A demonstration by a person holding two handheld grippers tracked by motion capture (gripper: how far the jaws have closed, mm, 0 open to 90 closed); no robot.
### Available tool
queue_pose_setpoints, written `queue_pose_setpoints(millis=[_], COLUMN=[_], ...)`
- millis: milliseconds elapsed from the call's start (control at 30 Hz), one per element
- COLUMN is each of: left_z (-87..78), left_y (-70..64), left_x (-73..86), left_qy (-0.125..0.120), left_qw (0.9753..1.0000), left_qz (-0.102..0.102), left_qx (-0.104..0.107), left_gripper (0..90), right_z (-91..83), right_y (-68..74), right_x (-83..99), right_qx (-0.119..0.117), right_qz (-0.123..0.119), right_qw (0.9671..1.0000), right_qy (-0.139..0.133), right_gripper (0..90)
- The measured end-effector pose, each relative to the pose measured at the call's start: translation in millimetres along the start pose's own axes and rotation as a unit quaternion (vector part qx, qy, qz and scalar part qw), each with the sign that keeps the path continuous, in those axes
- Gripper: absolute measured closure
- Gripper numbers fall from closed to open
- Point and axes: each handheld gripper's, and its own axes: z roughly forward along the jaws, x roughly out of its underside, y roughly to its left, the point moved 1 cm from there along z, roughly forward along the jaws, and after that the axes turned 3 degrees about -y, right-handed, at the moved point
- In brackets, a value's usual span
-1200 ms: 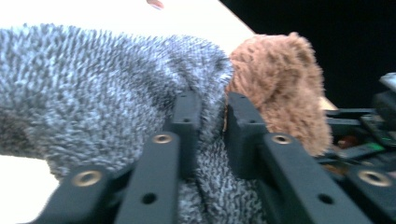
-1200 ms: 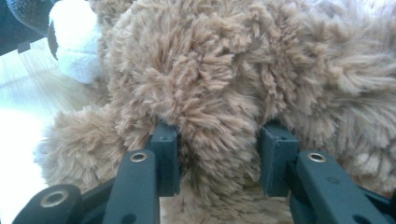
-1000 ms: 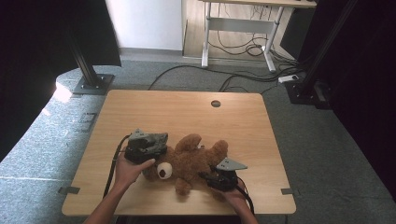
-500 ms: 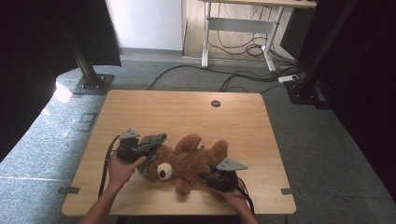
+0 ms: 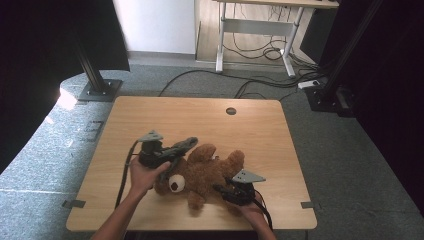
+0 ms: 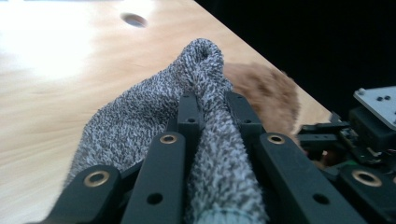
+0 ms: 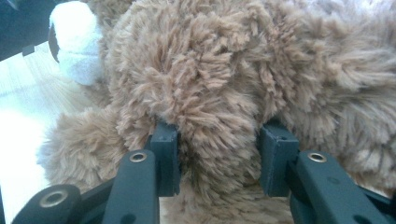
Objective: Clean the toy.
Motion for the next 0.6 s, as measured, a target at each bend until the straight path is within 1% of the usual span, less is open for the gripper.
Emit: queue_pose_setpoints(millis=[33,67,100,167,200,267,333,400,500,600], left_z=[11.5,18.2,28.3,37.1,38.4,33.9,24.4,13.8,-1.5,-15.9], left_y=[-7.5,-11.6,-16.3,-16.2,-13.5,-5.3,3.1,10.3,17.5,26.9], left_x=[1.5,3.2,7.5,14.8,18.8,24.7,28.9,31.4,32.5,33.1], left_qy=[0.019,0.032,0.049,0.064,0.065,0.065,0.061,0.055,0.036,0.025], left_qw=[0.9998,0.9993,0.9984,0.9975,0.9976,0.9978,0.998,0.9983,0.999,0.9988], left_qz=[0.01,0.019,0.028,0.029,0.023,0.005,-0.006,-0.017,-0.023,-0.032], left_qx=[0.003,0.0,-0.007,-0.011,-0.01,-0.01,-0.014,-0.009,-0.015,-0.026], left_gripper=[77.6,77.5,77.5,77.4,77.5,77.7,78.2,78.5,78.5,78.5], right_z=[0.1,0.1,0.2,0.2,0.2,0.4,1.1,1.7,2.4,2.2], right_y=[-0.1,-0.3,-0.3,-0.3,-0.3,0.3,1.5,2.4,3.3,3.0], right_x=[0.0,0.1,0.1,0.4,0.6,0.7,0.5,0.4,0.5,1.0], right_qx=[0.0,0.0,0.0,0.001,0.003,0.008,0.011,0.011,0.011,0.011], right_qz=[0.0,-0.001,-0.001,-0.002,-0.004,-0.005,-0.005,-0.006,-0.006,-0.004], right_qw=[1.0,1.0,1.0,1.0,1.0,1.0,0.9999,0.9999,0.9999,0.9999], right_qy=[0.0,0.0,0.0,0.0,0.0,0.001,0.002,0.003,0.005,0.004], right_gripper=[57.6,57.6,57.6,57.6,57.7,57.9,58.2,58.5,58.7,58.8])
